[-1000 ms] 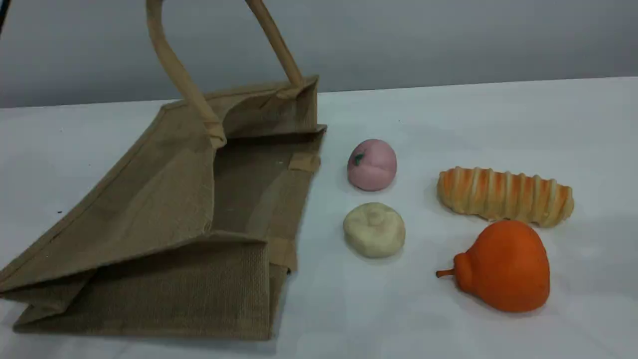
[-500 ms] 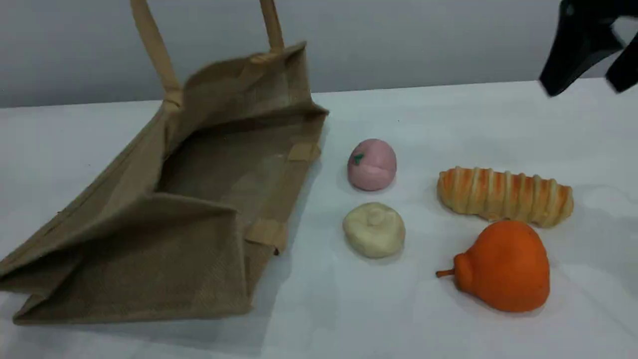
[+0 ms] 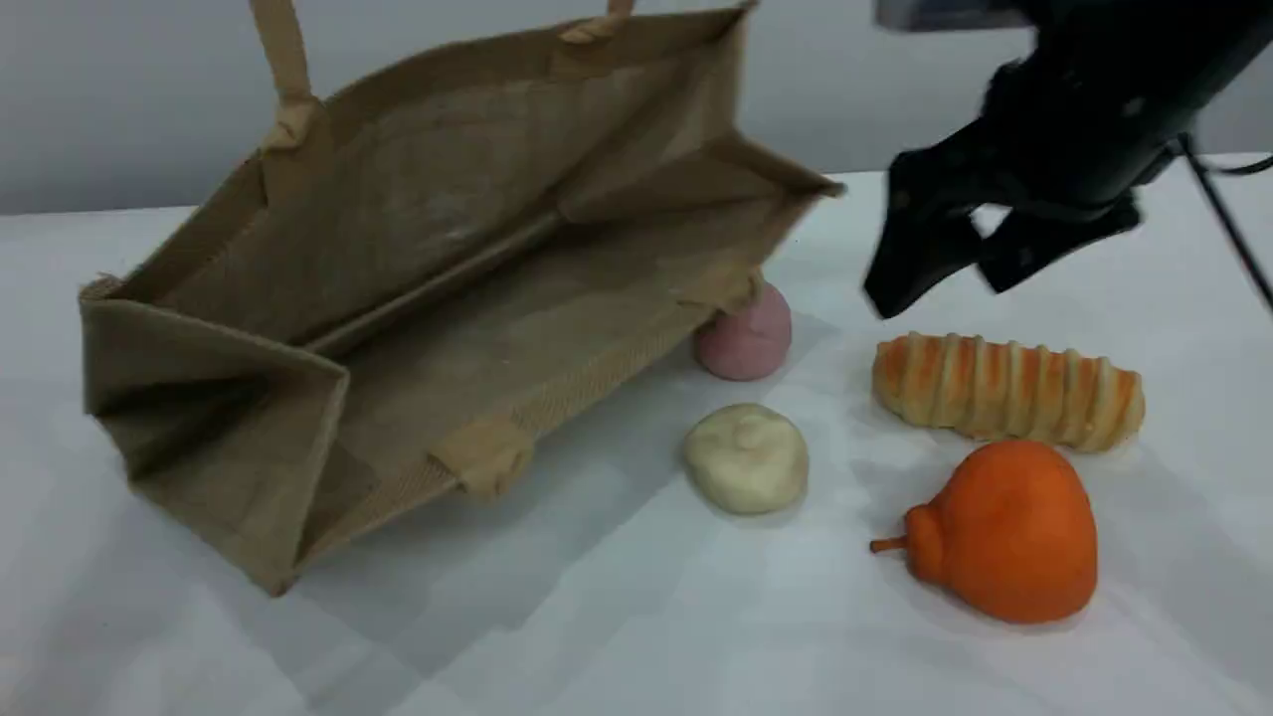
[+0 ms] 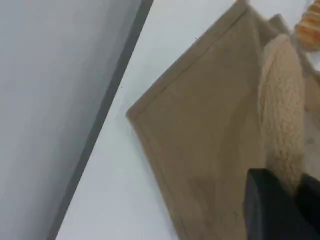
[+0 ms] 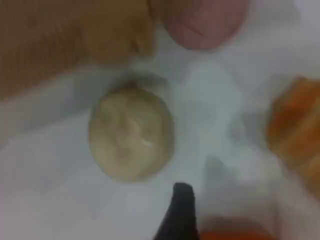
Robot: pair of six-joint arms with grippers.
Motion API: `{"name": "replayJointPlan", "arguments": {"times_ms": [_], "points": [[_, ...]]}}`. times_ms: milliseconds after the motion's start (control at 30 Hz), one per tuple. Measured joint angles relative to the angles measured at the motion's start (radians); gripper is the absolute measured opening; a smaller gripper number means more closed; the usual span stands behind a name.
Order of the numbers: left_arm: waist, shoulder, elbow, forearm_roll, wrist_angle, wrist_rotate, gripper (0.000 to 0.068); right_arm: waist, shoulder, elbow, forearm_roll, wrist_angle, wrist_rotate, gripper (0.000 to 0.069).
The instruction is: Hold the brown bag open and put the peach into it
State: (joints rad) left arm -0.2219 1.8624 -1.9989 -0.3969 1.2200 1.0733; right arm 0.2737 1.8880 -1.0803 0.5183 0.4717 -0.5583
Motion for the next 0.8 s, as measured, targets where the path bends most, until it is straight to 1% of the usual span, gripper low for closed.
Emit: {"name": "replayJointPlan", "arguments": {"times_ms": [133,233,433,567,667,733,800], "points": [[0.0,0.0,0.0,0.018,0.0,-0.001,0.009,0.052,0.055,-0.046,0.004,-0.022,0.0,0.0587],[0.0,0.0,0.0,0.071,0.0,-0.034,0.009,0.089,0.099,-0.084,0.004,-0.018,-0.002,0.0587],[0.001,0.0,0.0,0.211,-0.004,-0.188,0.009,0.127,0.16,-0.154,0.004,-0.017,-0.003,0.0587],[0.039,0.0,0.0,0.293,-0.073,-0.286,0.009,0.126,0.193,-0.191,0.002,-0.014,-0.003,0.0587],[0.075,0.0,0.0,0.294,-0.1,-0.334,0.009,0.126,0.213,-0.215,0.002,-0.012,-0.004,0.0587],[0.094,0.0,0.0,0.293,-0.091,-0.334,0.009,0.126,0.227,-0.232,0.002,-0.012,-0.004,0.0587],[0.094,0.0,0.0,0.29,-0.086,-0.325,0.009,0.126,0.244,-0.252,0.002,-0.013,-0.004,0.0587]]}}
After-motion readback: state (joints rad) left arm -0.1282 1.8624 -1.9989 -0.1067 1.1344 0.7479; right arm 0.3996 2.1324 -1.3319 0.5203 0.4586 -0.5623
